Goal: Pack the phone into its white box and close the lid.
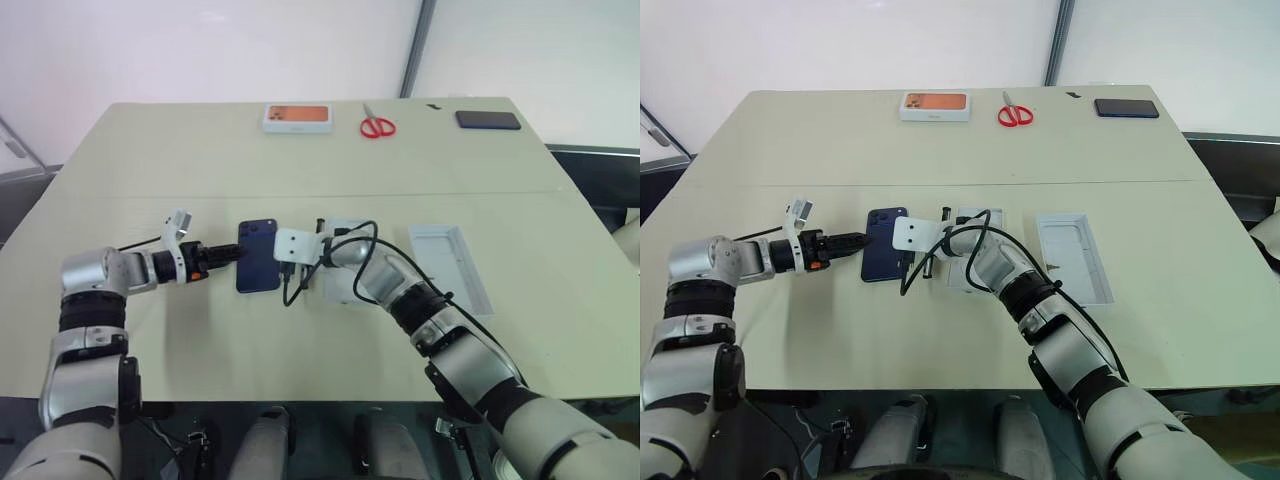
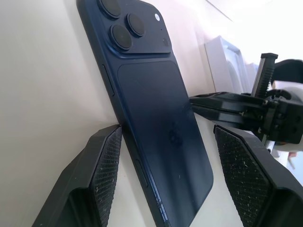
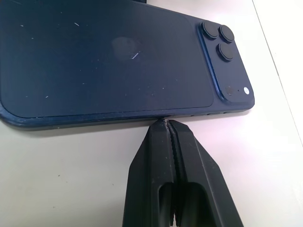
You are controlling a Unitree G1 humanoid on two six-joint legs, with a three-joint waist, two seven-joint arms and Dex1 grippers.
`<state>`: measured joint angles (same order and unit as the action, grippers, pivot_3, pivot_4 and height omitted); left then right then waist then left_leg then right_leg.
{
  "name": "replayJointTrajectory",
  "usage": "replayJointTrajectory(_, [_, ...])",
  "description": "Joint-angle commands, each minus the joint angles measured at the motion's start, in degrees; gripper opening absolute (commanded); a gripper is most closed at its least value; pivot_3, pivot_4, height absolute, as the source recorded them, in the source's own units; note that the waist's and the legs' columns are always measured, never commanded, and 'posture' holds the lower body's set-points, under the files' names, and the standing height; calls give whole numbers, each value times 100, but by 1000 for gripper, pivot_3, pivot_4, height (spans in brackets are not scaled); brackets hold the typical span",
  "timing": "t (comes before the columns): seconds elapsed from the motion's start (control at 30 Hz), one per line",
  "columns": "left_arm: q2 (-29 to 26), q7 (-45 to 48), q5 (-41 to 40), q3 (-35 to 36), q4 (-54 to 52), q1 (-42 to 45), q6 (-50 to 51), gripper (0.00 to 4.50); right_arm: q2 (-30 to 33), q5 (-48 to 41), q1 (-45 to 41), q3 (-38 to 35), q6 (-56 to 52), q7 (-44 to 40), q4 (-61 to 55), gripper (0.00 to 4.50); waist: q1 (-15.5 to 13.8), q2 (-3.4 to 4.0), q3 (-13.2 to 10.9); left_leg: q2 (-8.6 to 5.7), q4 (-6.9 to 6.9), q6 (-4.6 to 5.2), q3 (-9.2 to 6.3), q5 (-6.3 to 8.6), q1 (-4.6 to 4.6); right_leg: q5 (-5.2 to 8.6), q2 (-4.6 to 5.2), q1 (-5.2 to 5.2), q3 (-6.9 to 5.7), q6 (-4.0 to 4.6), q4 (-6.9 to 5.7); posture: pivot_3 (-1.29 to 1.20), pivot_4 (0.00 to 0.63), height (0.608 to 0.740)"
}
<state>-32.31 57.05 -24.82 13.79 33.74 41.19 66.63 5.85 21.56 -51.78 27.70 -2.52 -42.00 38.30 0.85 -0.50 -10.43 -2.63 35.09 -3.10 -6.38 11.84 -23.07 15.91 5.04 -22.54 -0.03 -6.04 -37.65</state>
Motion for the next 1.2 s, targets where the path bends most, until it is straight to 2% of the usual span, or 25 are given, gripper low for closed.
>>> replayJointTrajectory(0.03, [379,-65,-96,-529,-458,-55,57,3252,-127,-9,73,110,46,-44,-29,58,-2,0,0,0,0,0,0,0,0,0,0,0,0,0,0,0,150,740])
replayJointTrajectory(0.23, [357,-377,-208,-381,-785,-81,346,3252,-133,-8,88,95,42,-44,-47,58,3,0,0,0,-1,0,-2,0,1,0,0,0,1,0,0,0,150,740])
replayJointTrajectory(0.43, [772,-832,-634,424,-913,118,801,3252,-145,2,75,89,54,-17,-13,58,-3,-1,0,0,-1,0,-4,0,1,0,1,0,0,0,0,0,150,740])
replayJointTrajectory(0.5, [836,-891,-677,430,-1037,58,907,3252,-137,18,81,97,69,-16,6,58,13,-7,-2,0,2,0,-4,0,-4,0,1,-1,-2,0,2,0,150,740])
replayJointTrajectory(0.67, [743,-940,-686,451,-807,-239,721,3252,-127,49,78,119,97,-5,22,58,181,-12,-2,7,-11,-11,-3,-6,-16,-1,-7,-29,3,1,-5,0,150,740])
replayJointTrajectory(1.07, [322,-1117,-986,754,-476,-249,226,3252,-87,51,118,140,123,-15,-19,58,189,-13,-2,14,-11,-14,-2,-8,-16,-1,-12,-32,5,2,-6,0,150,740])
replayJointTrajectory(1.2, [290,-1111,-1109,735,-692,-392,183,3252,-84,77,118,156,160,19,-5,58,187,-13,-2,14,-12,-14,-2,-8,-16,-1,-12,-33,6,2,-6,0,150,740])
